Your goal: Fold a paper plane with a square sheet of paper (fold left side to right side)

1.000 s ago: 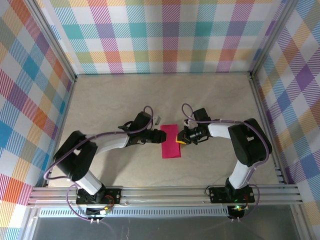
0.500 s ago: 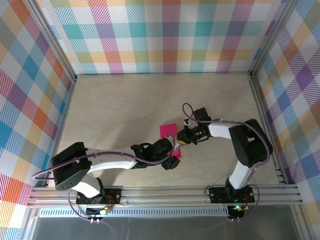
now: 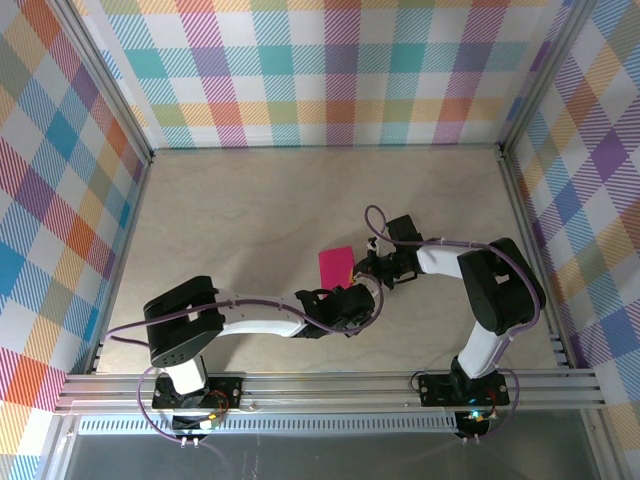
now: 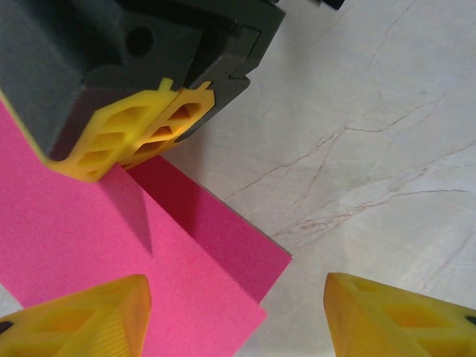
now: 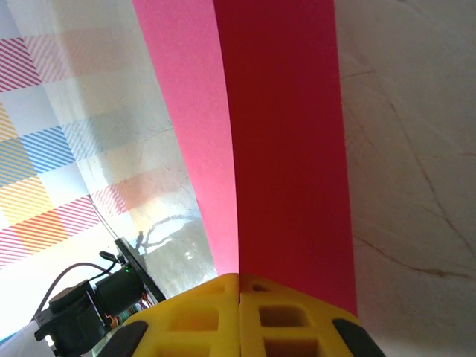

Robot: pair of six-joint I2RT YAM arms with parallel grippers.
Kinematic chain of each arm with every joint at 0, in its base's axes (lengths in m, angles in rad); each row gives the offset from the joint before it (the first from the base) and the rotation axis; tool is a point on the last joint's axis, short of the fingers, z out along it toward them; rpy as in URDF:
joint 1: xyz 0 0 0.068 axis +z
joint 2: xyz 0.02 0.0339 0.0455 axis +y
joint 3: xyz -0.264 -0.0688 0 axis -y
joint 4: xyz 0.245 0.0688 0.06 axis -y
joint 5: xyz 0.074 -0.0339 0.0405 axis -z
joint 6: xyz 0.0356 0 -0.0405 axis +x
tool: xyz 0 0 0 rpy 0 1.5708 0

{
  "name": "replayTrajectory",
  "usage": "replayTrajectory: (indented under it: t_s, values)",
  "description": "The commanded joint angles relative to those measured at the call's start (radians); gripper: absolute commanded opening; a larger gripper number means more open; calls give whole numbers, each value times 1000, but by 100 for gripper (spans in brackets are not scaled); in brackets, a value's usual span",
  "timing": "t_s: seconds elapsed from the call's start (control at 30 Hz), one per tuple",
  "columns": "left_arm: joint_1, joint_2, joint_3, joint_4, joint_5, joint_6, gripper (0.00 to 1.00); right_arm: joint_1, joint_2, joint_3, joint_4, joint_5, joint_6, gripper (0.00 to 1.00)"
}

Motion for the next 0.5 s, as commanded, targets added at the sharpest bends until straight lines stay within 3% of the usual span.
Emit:
replayTrajectory:
  t_s: [0.0, 0.17, 0.47]
  values:
    - [-6, 32, 39, -50, -54, 24, 61, -6, 5, -14, 16, -31, 8, 7]
    - [-6, 38, 43, -42, -63, 24, 56, -6, 10, -15, 16, -28, 4, 7]
    - [-7, 20, 27, -29, -60, 17, 26, -6, 11, -15, 11, -23, 3, 8]
